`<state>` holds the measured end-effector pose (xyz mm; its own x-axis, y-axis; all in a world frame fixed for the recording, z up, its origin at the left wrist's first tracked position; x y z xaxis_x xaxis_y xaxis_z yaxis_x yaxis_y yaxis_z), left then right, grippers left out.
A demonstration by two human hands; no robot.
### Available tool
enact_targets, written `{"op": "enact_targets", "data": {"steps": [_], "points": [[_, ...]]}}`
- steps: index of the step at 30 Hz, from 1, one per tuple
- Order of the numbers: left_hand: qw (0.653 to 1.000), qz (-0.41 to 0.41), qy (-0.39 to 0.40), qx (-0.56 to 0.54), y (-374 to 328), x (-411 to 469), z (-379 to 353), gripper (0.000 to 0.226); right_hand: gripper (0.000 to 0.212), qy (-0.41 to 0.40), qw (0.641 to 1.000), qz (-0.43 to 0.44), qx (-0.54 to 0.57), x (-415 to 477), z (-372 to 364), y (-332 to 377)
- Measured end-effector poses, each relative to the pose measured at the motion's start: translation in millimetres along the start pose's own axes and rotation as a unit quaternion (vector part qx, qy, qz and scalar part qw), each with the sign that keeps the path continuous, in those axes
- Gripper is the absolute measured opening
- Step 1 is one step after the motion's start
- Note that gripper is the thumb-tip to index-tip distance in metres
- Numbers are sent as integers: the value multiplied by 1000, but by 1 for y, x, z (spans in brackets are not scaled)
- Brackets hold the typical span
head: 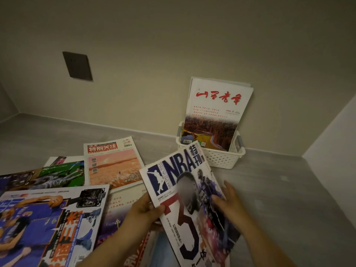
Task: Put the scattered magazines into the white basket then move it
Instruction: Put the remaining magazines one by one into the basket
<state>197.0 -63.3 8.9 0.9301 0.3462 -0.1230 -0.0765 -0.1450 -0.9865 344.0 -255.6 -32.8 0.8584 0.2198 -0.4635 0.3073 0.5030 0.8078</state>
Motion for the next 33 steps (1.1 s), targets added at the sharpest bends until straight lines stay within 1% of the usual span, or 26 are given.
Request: {"op": "enact_targets", "data": {"steps": [2,5,8,11,14,17,20,21,23,25,31,33], "points": [[997,-43,58,30,-22,6,-10,24,68,48,998,9,31,1,5,14],[987,-89,118,65,-56,14,-18,26,41,73,995,33,57,-5,25,33],[975,-136,140,103,-92,30,-18,26,20,47,997,52,39,-9,52,52],[965,-179,132,138,-130,57,-20,28,7,-7,997,83,3,-14,77,84],[958,-235,93,135,-171,88,-22,30,15,-68,988,137,33,-20,102,126],[947,-296,55,114,-206,113,-29,29,16,-145,964,211,67,-23,131,165],[938,-337,19,76,-227,138,-38,31,15,-203,941,256,83,-16,153,192],[937,-343,12,66,-230,146,-42,33,18,-223,934,267,81,-11,159,197],[938,-341,-5,60,-230,165,-50,33,24,-254,924,275,76,-1,167,203],[943,-328,-21,52,-225,184,-55,31,23,-270,922,266,73,12,170,203],[956,-286,-32,52,-196,230,-59,30,20,-271,935,218,70,57,164,187],[959,-273,-45,57,-185,240,-55,30,19,-269,936,215,75,70,162,185]]}}
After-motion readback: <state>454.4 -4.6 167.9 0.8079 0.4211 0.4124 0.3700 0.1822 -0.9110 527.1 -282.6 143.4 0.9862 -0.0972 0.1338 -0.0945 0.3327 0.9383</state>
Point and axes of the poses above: each hand's wrist, its own x-axis towards the middle knuckle, its own z-axis out of the back of the hand, y = z × x, the point moved 9 cm from there along x, towards the middle knuckle, and after that the axes turned 9 degrees about -z, right-handed, at the moved point
